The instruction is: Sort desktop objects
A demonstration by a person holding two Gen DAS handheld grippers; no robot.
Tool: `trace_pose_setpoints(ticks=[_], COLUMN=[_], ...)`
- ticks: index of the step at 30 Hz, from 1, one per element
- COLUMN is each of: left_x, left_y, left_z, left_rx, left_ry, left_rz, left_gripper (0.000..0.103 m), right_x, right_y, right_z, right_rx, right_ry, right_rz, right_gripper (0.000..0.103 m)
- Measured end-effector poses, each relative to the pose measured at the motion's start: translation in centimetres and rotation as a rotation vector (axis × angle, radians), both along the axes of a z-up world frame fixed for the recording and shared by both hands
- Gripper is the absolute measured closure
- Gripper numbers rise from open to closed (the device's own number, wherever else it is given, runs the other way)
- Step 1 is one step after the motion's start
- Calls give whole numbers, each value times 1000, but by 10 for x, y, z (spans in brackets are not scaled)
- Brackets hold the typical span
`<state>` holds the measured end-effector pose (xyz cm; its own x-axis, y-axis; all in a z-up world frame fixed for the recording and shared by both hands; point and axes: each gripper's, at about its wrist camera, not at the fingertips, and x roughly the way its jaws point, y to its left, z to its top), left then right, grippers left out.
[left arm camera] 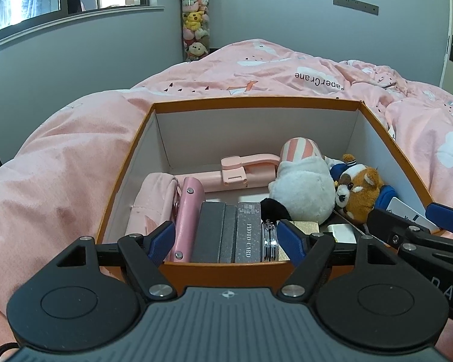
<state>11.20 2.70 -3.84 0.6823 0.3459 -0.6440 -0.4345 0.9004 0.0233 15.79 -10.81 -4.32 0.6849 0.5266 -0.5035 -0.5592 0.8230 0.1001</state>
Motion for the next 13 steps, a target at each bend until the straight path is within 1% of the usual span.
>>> trace_pose_setpoints(ticks=[13], left_x=[0], left_y=[0], left_z=[0], left_rx=[-3], left_ry=[-1], left_rz=[1], left_gripper=[15], right_x=[0], right_y=[0], right_z=[0], right_rx=[0], right_ry=[1], right_rz=[-1], right_gripper=[27])
